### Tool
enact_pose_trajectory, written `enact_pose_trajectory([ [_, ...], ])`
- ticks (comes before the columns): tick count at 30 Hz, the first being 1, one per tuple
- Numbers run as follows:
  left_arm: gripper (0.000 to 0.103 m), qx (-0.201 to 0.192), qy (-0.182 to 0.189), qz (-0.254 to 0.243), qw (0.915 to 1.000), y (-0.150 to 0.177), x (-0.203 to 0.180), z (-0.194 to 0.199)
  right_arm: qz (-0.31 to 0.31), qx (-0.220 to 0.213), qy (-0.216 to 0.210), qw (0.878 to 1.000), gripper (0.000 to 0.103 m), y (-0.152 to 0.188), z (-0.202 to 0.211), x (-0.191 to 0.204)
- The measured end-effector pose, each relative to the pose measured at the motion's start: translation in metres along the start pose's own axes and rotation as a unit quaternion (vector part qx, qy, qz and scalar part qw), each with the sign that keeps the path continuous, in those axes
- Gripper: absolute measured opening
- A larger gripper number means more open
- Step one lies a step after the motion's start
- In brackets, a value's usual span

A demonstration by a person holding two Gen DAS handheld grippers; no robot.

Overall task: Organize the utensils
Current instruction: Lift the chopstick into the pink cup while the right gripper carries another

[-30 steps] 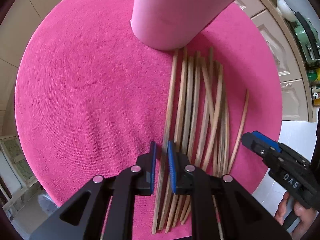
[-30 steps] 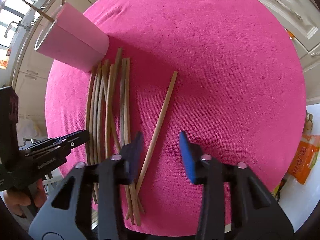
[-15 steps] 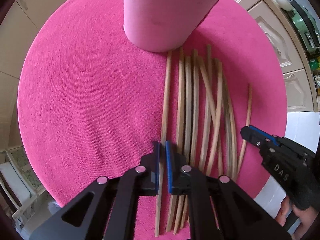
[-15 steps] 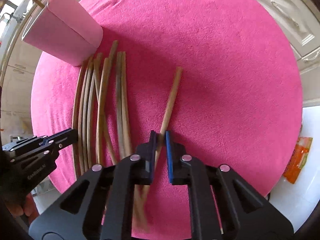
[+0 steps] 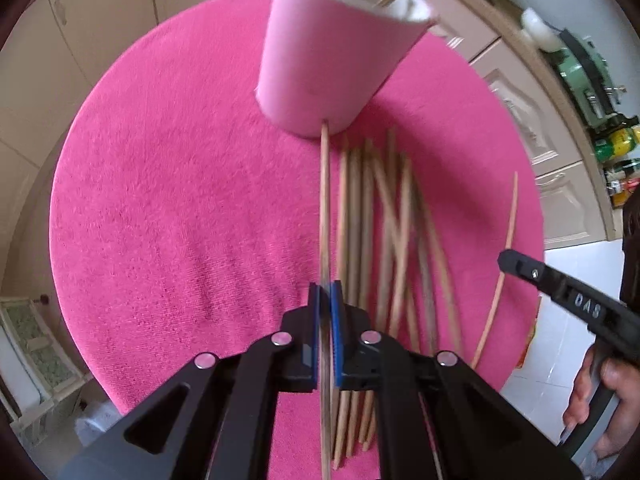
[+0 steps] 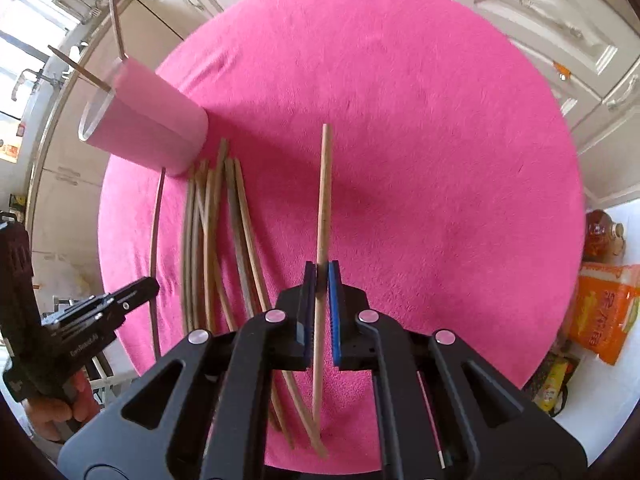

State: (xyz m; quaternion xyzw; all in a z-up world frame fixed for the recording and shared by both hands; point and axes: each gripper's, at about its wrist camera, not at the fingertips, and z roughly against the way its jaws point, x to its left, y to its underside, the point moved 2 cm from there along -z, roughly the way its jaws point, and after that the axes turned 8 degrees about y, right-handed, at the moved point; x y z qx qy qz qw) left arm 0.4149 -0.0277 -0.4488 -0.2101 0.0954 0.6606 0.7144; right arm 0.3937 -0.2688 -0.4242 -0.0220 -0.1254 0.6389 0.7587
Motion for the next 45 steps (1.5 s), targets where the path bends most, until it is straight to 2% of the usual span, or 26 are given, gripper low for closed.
enact_pose_trajectory([
  [8,0.005,-0.020,0.026,-0.023,0.9992,0.010,-0.018,0.012,0.017,-0.028,-0.014,0.999,0.006,-0.004,0.023,0.003],
  [16,0.005,-0.083,0.044,-0.063,0.9936,0.004,-0.046,0.036,0.035,-0.040,-0.055,0.997,0.006,-0.018,0.042,0.021],
  [23,0.005,-0.140,0.032,-0.081,0.9863,-0.002,-0.060,0.061,0.053,-0.065,-0.081,0.993,0.006,-0.031,0.066,0.035],
  [33,0.005,-0.230,0.035,-0.100,0.9673,-0.012,-0.076,0.104,0.082,-0.084,-0.103,0.988,0.006,-0.046,0.086,0.051],
  [40,0.005,-0.283,0.025,-0.089,0.9546,-0.030,-0.072,0.129,0.100,-0.101,-0.116,0.983,0.006,-0.054,0.106,0.063],
  [45,0.005,-0.339,0.020,-0.082,0.9371,-0.058,-0.066,0.156,0.118,-0.121,-0.124,0.978,0.006,-0.070,0.126,0.077],
])
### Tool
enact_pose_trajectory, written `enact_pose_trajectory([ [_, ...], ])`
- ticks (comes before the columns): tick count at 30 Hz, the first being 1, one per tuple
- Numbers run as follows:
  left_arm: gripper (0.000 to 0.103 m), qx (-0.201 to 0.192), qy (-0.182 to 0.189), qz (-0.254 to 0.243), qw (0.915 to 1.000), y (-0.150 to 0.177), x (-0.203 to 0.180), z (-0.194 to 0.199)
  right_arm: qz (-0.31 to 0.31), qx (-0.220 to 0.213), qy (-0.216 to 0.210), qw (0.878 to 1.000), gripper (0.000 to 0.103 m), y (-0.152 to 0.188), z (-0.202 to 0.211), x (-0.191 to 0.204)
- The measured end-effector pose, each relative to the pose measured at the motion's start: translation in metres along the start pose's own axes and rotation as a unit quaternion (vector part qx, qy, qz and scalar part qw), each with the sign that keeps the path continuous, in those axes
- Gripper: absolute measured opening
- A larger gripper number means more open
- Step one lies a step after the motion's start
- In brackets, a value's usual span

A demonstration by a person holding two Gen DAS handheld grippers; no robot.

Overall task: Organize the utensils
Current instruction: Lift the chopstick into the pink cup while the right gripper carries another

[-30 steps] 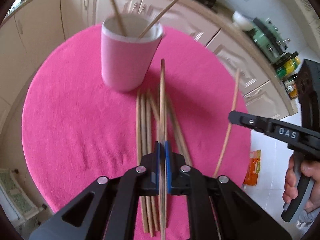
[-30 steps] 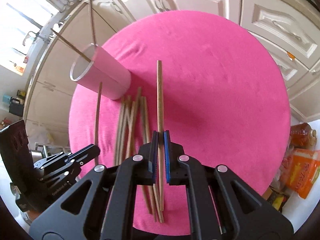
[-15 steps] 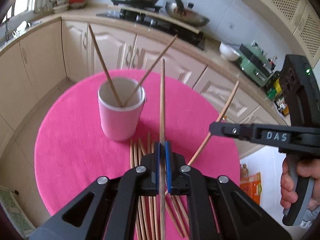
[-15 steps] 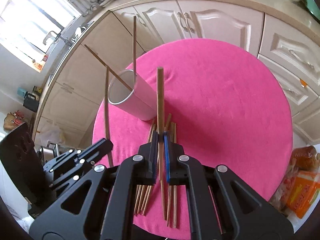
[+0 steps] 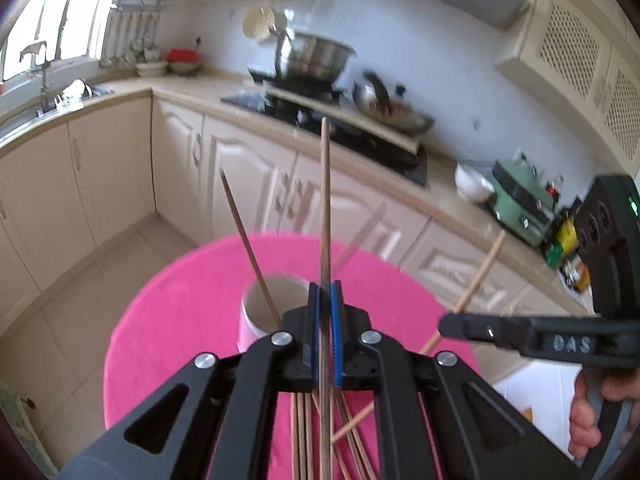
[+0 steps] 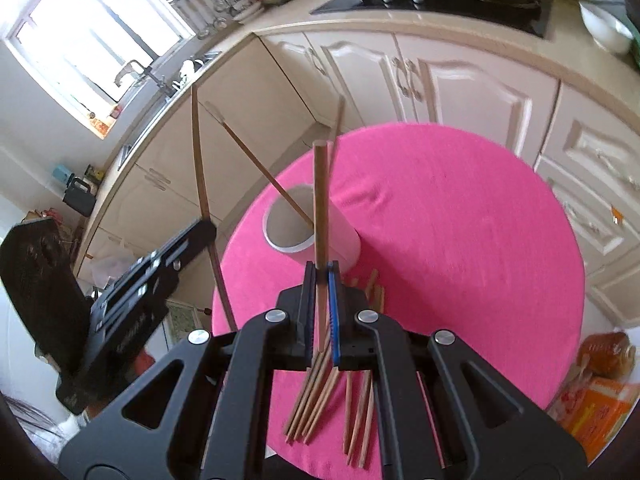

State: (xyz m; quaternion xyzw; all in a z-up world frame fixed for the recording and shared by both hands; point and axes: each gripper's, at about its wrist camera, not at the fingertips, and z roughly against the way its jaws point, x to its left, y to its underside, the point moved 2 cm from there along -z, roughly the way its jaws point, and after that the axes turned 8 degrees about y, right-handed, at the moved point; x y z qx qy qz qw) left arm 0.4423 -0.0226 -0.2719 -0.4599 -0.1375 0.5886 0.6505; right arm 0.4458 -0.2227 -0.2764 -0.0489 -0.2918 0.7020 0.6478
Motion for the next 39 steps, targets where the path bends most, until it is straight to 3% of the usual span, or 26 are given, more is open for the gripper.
enact_pose_trajectory([
  [8,0.005,-0.080,-0.003,0.020,0.9966,-0.052,0.020,-0.006,0.035,-0.041,-0.007,0.999,0.006,-0.047,0.023,0.026],
  [16,0.005,-0.119,-0.019,0.011,0.9926,-0.078,0.029,-0.029,0.054,-0.062,-0.003,0.997,0.006,-0.082,0.026,0.041],
  [26,0.005,-0.106,-0.016,-0.003,0.9943,-0.052,0.042,-0.072,0.051,-0.045,0.015,0.998,0.006,-0.085,-0.011,0.037],
  [39,0.005,-0.088,-0.026,0.013,0.9957,-0.016,0.051,-0.073,0.045,-0.015,0.015,0.999,0.006,-0.063,-0.038,0.033],
])
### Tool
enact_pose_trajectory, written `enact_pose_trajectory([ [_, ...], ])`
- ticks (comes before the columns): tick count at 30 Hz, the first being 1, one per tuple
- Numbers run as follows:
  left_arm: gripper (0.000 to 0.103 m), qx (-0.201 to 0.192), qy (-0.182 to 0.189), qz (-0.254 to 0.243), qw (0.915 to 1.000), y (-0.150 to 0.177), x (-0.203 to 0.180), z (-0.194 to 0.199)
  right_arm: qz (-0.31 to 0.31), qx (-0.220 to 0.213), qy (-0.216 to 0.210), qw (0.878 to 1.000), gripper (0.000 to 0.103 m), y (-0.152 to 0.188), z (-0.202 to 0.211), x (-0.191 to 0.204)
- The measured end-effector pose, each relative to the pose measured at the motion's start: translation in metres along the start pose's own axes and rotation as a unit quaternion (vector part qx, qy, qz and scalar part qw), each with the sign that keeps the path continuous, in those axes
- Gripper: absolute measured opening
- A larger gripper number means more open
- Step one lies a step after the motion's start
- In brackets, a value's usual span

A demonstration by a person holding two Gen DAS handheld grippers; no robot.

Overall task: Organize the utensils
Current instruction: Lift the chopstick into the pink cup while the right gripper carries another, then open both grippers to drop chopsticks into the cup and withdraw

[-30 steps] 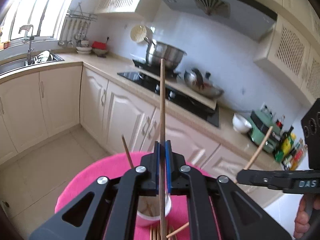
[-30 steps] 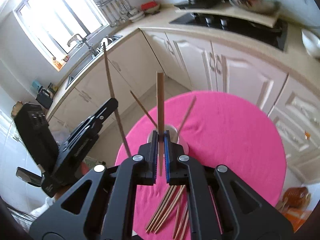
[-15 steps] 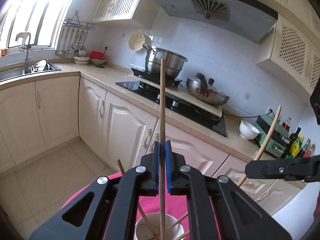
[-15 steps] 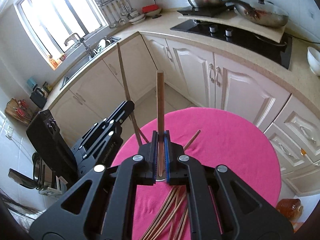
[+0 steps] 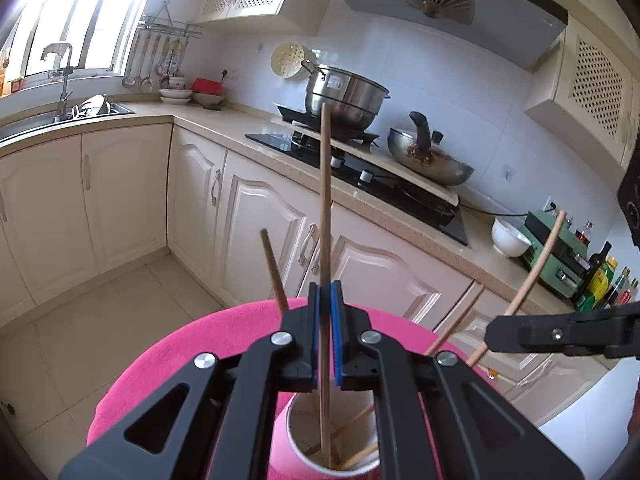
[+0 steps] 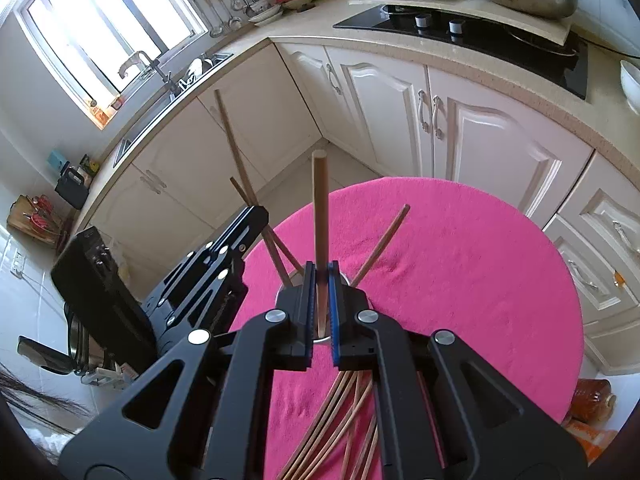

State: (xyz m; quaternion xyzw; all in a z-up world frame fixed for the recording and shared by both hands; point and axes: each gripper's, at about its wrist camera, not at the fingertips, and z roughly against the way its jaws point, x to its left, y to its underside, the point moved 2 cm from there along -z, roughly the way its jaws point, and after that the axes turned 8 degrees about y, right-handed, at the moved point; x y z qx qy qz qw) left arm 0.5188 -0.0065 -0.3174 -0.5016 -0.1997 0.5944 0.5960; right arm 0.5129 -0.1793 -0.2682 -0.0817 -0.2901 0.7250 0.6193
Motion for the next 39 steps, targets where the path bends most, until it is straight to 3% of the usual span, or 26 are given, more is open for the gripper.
enact_pose_trajectory([
  [9,0.008,0.028,-0.013,-0.005,0.9995,0.013,-0.006,0.022,-0.004,0.009,0.011,1.000,0.006,0.015,-0.009,0.001],
  [11,0.022,0.034,-0.019,-0.007,0.9992,0.015,-0.007,0.029,-0.008,0.008,0.014,1.000,0.007,0.017,-0.010,0.002],
  [16,0.029,0.043,-0.031,0.002,0.9986,0.019,-0.007,0.047,-0.003,0.011,0.026,1.000,0.009,0.026,-0.010,0.008],
  [18,0.032,0.048,-0.034,-0.002,0.9983,0.021,-0.009,0.052,0.001,0.007,0.030,1.000,0.014,0.028,-0.007,0.010],
  [20,0.037,0.055,-0.041,0.002,0.9976,0.023,-0.011,0.059,0.001,0.003,0.028,1.000,0.040,0.031,-0.003,0.011],
  [22,0.038,0.063,-0.045,0.007,0.9969,0.026,-0.011,0.066,-0.004,-0.005,0.029,1.000,0.052,0.033,0.003,0.010],
  [32,0.042,0.122,-0.039,0.021,0.9916,0.050,-0.018,0.088,-0.015,-0.012,0.047,0.999,0.052,0.050,0.025,-0.006],
  [39,0.042,0.212,-0.032,0.006,0.9767,0.088,-0.022,0.080,-0.029,0.005,0.059,0.998,0.052,0.081,0.028,-0.030],
])
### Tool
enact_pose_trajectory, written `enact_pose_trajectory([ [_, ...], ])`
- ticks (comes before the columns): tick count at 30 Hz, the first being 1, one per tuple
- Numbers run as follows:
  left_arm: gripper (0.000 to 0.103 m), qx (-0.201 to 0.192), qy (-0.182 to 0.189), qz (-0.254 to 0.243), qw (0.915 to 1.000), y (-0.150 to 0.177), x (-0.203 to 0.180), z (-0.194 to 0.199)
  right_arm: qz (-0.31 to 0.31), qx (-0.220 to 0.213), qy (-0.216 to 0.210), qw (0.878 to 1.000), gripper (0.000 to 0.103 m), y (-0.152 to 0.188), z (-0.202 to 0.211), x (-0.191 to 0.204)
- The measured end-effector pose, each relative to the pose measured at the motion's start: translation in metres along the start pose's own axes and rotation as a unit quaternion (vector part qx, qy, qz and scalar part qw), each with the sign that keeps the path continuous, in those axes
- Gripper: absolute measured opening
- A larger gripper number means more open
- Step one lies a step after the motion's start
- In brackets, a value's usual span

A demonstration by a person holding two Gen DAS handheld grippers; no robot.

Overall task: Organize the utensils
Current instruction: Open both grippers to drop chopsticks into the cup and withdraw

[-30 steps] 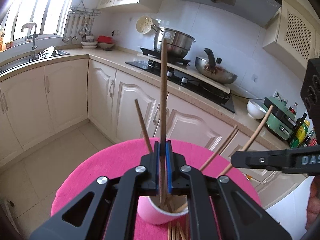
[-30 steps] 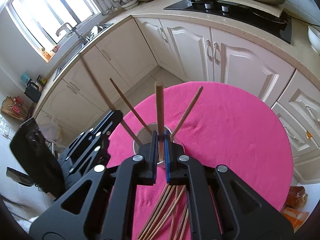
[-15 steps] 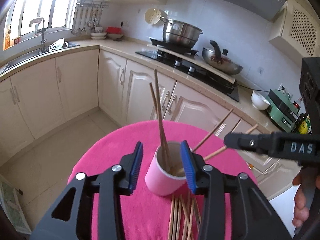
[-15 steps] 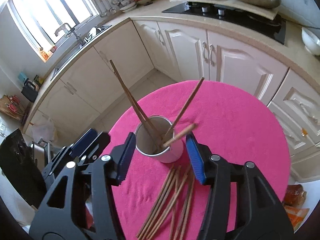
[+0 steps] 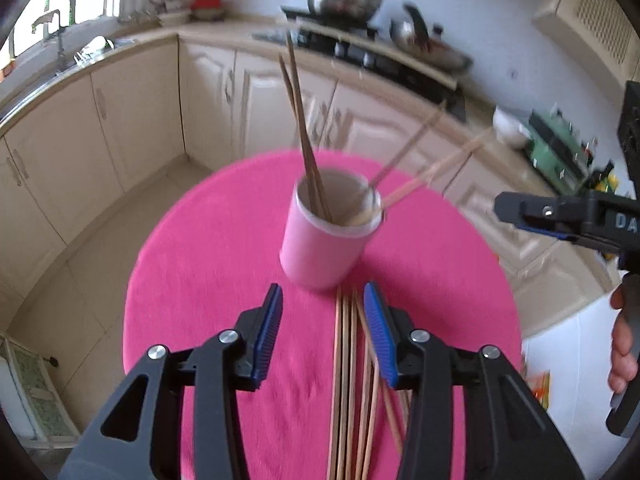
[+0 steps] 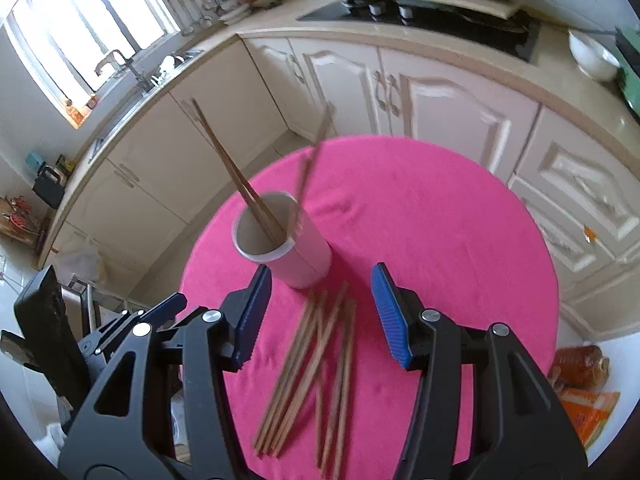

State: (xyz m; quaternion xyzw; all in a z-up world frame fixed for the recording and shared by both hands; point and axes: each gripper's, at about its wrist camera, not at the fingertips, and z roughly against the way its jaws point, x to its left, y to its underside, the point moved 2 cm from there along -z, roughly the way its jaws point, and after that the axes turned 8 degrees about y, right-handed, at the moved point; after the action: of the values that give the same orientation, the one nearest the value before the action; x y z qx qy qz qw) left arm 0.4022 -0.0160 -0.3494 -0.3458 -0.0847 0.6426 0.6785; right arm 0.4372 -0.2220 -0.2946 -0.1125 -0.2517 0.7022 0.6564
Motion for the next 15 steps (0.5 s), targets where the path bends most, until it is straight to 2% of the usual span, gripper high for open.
enact_pose_trajectory([
  [5,0.042,0.068,0.001,-0.001,0.9977,0.026,-0.001,-0.028,-0.009,0.044,0.010,0.999,0.052,0.039,-0.020,-0.015],
  [10,0.042,0.141,-0.006,-0.008,0.9900,0.052,-0.004,-0.061,-0.015,0.089,0.016,0.996,0.052,0.075,-0.042,-0.024],
  [15,0.042,0.191,-0.012,0.001,0.9816,0.071,0.004,-0.084,-0.023,0.125,0.019,0.992,0.052,0.100,-0.057,-0.033],
])
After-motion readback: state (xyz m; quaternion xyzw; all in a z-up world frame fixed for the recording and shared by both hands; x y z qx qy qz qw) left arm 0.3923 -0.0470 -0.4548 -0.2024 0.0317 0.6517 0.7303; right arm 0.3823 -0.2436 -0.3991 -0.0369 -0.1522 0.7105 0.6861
